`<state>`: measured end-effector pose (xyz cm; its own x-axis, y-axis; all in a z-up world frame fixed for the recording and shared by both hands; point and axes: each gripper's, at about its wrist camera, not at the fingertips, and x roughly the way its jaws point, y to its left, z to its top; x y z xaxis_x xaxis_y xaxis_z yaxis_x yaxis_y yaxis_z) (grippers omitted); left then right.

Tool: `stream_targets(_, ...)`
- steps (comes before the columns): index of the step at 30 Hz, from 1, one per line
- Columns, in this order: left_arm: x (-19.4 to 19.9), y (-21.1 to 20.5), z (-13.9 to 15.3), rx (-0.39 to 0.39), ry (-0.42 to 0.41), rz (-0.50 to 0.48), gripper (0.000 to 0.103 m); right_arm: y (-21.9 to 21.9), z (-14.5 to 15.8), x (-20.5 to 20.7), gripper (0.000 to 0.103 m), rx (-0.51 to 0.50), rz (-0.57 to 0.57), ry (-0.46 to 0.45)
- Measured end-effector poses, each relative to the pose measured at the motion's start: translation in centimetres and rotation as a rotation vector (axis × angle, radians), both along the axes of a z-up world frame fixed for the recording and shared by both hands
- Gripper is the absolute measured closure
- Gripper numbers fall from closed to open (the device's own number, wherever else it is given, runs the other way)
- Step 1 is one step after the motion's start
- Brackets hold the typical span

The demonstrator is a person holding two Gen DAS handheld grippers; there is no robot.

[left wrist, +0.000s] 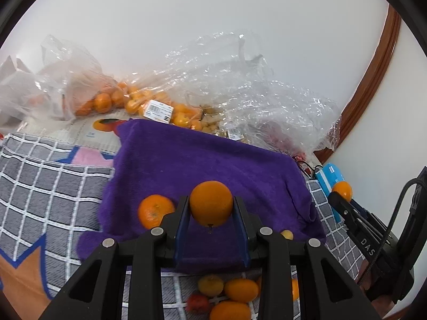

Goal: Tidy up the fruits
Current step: 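Carry the two large oranges over the purple towel and lower them with both tools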

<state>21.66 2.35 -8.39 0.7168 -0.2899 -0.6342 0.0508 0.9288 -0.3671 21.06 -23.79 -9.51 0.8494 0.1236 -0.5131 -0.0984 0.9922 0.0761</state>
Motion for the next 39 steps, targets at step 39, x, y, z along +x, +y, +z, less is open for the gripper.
stream_targets(39,1.9,-2.2,-5.0,0.042,0.070,-0.059,0.073,-0.3,-6.6,4.1,0.068,0.012,0.006,0.142)
